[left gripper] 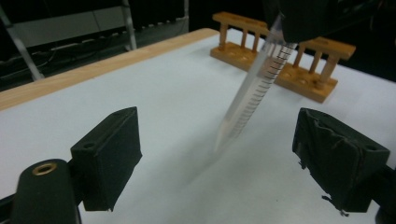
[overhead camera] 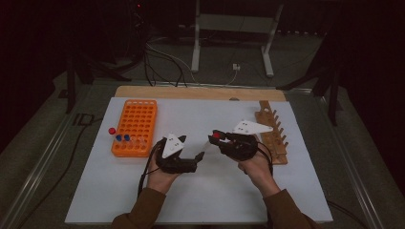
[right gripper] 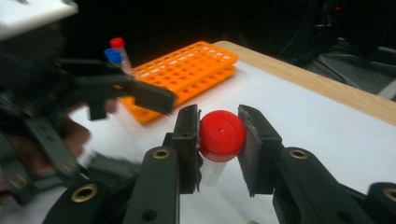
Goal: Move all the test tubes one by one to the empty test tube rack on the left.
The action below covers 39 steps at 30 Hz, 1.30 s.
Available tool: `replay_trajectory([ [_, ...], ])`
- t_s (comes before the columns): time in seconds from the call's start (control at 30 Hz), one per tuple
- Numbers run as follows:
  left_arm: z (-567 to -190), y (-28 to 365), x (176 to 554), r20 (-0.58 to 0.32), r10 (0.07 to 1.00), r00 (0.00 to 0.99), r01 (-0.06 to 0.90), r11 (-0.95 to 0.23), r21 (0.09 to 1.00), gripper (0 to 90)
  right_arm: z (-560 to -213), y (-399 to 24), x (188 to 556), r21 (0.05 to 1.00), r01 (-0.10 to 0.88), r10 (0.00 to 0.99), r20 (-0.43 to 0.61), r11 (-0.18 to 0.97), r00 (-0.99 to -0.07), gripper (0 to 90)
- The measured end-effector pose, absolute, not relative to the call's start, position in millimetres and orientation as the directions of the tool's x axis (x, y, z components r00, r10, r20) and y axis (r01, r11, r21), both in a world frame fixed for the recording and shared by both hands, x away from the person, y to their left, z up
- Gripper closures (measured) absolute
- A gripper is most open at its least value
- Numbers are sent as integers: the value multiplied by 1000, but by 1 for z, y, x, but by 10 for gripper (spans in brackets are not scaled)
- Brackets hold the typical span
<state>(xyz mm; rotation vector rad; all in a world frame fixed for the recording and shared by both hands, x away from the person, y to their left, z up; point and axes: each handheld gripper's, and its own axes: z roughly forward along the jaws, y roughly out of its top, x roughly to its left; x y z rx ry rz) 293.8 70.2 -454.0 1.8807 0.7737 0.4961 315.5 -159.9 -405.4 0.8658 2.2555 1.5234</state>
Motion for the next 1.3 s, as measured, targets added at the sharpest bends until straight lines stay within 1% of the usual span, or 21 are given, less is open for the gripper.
replay_trajectory([
  [0.03, -455, 68, 294, 9, 698, 716, 287, -306, 908, 194, -405, -158, 315, 910, 320, 614, 97, 264, -784, 705],
  [0.1, -456, 65, 293, 13, 689, 724, 279, -310, 909, 265, -406, -155, 314, 907, 322, 601, 103, 269, -792, 705],
  [0.17, -455, 63, 293, 11, 673, 739, 269, -310, 912, 380, -407, -152, 313, 904, 325, 594, 104, 278, -798, 704],
  [0.27, -454, 61, 293, 15, 658, 753, 258, -316, 913, 492, -409, -149, 312, 900, 330, 583, 110, 286, -805, 705],
  [0.43, -455, 59, 292, 34, 644, 764, 254, -349, 902, 610, -410, -146, 311, 898, 331, 569, 116, 290, -814, 705],
  [0.53, -455, 59, 292, 39, 637, 770, 255, -362, 897, 699, -411, -145, 311, 896, 331, 565, 115, 296, -817, 705],
  [0.63, -456, 58, 292, 39, 636, 770, 254, -362, 897, 712, -413, -146, 313, 898, 333, 560, 123, 289, -819, 697],
  [0.67, -456, 58, 292, 38, 638, 769, 254, -359, 898, 729, -413, -147, 313, 898, 336, 558, 131, 283, -820, 669],
  [0.8, -456, 61, 293, 28, 653, 757, 261, -342, 903, 743, -417, -152, 316, 901, 348, 558, 153, 261, -816, 509],
  [0.93, -456, 67, 294, 18, 671, 741, 271, -324, 906, 745, -421, -158, 317, 901, 347, 571, 148, 258, -807, 374],
  [1.13, -454, 79, 292, 7, 695, 719, 278, -296, 914, 745, -423, -168, 314, 907, 334, 649, 96, 255, -755, 172],
  [1.3, -449, 94, 287, 5, 714, 700, 275, -276, 921, 744, -427, -182, 313, 907, 349, 698, 91, 237, -710, 113],
])
